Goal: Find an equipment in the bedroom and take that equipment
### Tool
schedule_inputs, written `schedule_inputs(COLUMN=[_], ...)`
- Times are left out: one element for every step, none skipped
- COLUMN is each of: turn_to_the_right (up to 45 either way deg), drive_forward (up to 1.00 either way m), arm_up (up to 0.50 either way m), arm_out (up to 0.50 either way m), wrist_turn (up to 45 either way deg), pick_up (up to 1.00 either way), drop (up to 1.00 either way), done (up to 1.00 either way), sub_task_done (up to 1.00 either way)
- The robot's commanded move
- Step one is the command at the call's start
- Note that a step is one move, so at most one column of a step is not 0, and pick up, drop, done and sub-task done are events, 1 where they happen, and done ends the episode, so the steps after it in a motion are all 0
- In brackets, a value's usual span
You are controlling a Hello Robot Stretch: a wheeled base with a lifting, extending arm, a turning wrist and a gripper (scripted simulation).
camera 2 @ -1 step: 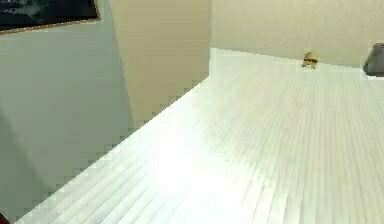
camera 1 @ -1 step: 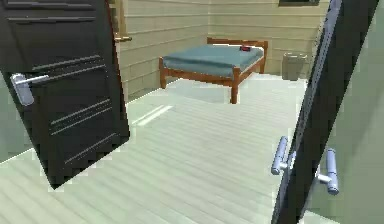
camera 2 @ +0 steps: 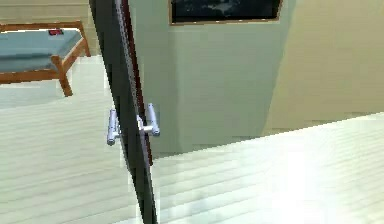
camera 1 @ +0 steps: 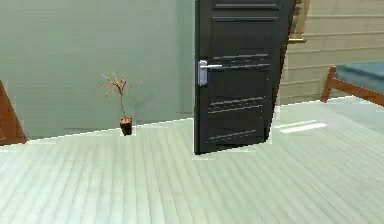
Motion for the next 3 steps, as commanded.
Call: schedule_inputs(turn_to_the_right=[-15.0,0.0,39.0], drive_forward=[0.00,0.30,0.00], arm_up=[0.00,0.00,0.00], arm_out=[0.00,0.00,0.00], wrist_turn=[0.0,0.0,0.0], pick_up=[0.00,0.00,0.00], drop=[0.00,0.00,0.00], done=[0.00,0.00,0.00], sub_task_done=[0.00,0.00,0.00])
